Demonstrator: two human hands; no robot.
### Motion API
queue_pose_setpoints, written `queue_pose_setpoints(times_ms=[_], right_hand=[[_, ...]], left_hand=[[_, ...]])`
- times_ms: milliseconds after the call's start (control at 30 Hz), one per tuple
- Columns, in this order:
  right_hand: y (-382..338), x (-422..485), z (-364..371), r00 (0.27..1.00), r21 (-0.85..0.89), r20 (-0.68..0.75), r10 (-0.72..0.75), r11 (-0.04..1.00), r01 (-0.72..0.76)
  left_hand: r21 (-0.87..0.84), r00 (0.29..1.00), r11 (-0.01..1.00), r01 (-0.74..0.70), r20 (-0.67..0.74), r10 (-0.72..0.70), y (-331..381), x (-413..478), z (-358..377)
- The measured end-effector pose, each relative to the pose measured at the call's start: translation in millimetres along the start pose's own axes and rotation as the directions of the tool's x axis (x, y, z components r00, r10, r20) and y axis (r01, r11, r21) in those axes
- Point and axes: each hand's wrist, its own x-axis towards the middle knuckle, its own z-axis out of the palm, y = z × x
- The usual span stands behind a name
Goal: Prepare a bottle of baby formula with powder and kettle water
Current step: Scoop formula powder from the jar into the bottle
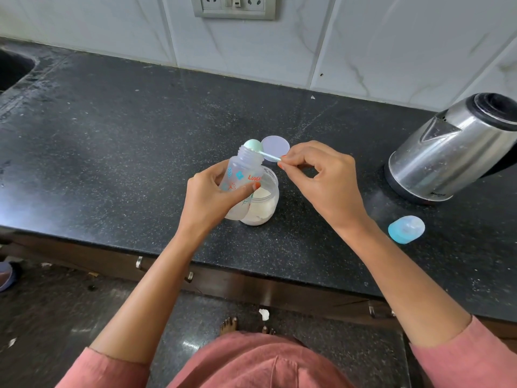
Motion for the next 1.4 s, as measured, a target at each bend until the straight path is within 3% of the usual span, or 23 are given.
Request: queue_pose_setpoints(times_ms=[400, 767, 1100, 1333, 1400], right_hand=[[0, 0, 4, 0.997, -0.036, -0.004, -0.083, 0.996, 0.083], [-4, 4, 0, 0.996, 0.109, -0.07, 0.059, 0.993, -0.051], [-1, -2, 4, 0.996, -0.012, 0.0, -0.085, 0.996, 0.085], [-2, -6, 4, 1.0, 0.039, -0.002, -0.017, 0.999, 0.017], [-6, -6, 3, 0.993, 0.136, -0.014, 0.114, 0.985, -0.111]], left_hand=[[-0.042, 1.0, 0.999, -0.01, 0.004, 0.01, -3, 0, -2], [-0.047, 1.0, 0.999, -0.023, 0.007, 0.023, -4, 1, -4], [-0.011, 0.998, 0.998, -0.056, 0.019, 0.056, -3, 1, -6], [0.01, 0.999, 0.999, -0.04, 0.013, 0.04, -7, 0, -6], [0.017, 0.999, 0.999, -0.04, 0.011, 0.04, -8, 0, -6]])
